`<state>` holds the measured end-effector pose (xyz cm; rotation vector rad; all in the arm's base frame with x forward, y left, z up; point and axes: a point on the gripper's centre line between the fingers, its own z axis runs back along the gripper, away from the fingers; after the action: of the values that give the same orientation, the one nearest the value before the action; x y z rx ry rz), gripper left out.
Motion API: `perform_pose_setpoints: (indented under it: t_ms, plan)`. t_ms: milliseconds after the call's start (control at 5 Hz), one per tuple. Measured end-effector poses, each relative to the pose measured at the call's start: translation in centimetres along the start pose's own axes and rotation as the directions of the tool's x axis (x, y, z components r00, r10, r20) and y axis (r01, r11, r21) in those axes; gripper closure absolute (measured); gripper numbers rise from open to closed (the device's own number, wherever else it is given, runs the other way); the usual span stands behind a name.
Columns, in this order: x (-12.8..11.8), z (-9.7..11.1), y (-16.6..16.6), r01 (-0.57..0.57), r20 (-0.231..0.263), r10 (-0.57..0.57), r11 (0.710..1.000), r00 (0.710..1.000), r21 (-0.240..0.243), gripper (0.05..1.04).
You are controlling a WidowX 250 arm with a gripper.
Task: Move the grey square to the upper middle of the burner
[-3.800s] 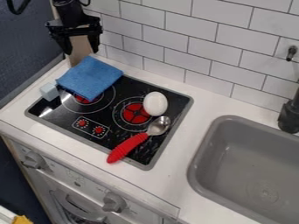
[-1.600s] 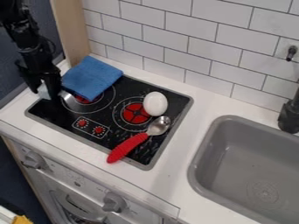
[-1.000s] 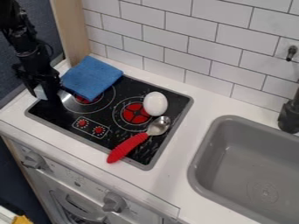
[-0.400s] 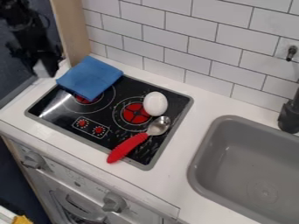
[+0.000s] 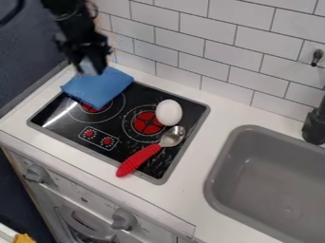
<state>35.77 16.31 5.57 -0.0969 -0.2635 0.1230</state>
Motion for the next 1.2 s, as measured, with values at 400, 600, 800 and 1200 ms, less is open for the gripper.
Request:
perform_pose_setpoints:
  t_ms: [400,600,800,1200]
  plan:
    - [1.9,-4.5,-3.6,0.051,-0.094,-0.053,0.998,0.994,-0.024,0.572]
    - [2.6,-6.9,-3.9,0.054,-0.126,-0.055,0.998,0.990,-0.009,0.572]
    - [2.4,-9.2,-3.6,0.058,-0.158,-0.053,0.998,0.986,0.028,0.572]
    - [2.9,-10.1,-2.9,0.057,-0.155,-0.043,0.995,0.987,0.086,0.502]
